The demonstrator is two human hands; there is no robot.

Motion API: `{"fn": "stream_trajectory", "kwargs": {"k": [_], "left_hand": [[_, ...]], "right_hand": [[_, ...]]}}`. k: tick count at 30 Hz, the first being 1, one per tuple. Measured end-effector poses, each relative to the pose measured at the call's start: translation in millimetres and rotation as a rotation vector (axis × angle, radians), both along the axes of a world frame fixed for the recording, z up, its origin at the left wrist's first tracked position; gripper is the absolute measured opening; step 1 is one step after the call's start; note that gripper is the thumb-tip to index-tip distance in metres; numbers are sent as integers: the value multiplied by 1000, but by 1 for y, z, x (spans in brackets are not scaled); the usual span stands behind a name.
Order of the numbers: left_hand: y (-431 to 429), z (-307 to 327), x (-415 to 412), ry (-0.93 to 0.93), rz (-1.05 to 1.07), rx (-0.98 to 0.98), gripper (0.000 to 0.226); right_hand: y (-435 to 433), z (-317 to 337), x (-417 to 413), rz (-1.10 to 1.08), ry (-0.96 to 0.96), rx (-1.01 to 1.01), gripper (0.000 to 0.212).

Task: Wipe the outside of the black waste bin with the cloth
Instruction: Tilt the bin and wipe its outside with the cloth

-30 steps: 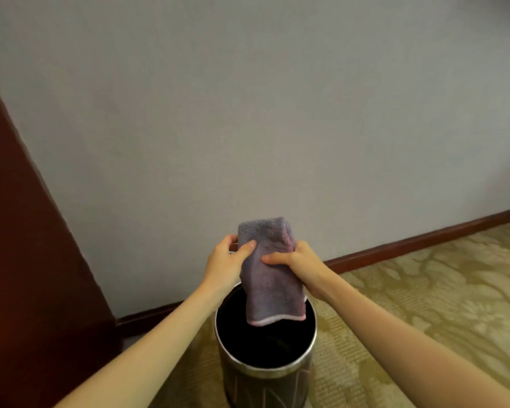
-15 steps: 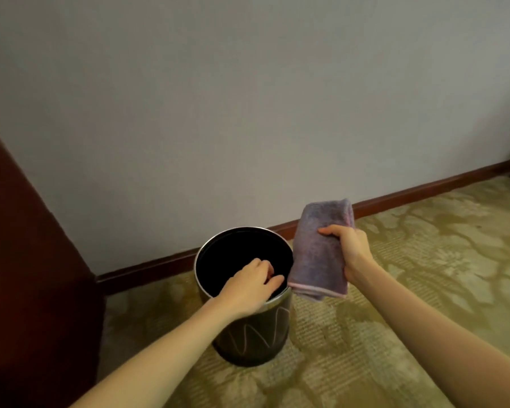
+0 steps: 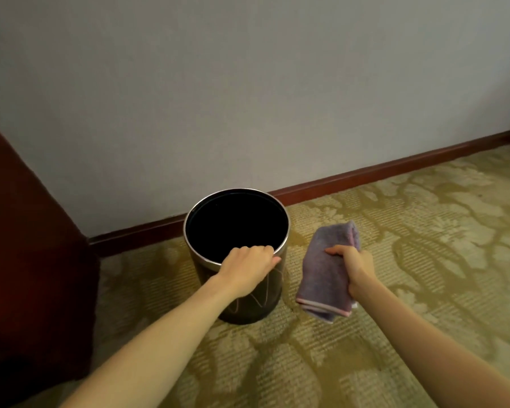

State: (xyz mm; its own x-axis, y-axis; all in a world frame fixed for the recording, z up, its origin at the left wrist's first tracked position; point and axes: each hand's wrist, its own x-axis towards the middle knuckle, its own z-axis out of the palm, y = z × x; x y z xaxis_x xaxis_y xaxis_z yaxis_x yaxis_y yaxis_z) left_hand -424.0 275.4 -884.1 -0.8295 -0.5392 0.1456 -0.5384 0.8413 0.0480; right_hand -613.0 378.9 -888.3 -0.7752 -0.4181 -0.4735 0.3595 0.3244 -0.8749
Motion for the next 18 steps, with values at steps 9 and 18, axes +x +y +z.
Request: {"fn": "stream_trajectory", "kwargs": {"k": [9, 18], "left_hand": [[-8, 21, 15, 137, 110, 147, 34], [-54, 65, 44, 411, 402, 402, 46]], "right_hand": [[-1, 6, -1, 39, 125, 142, 39], [-35, 13, 20, 156, 227, 192, 26]]}}
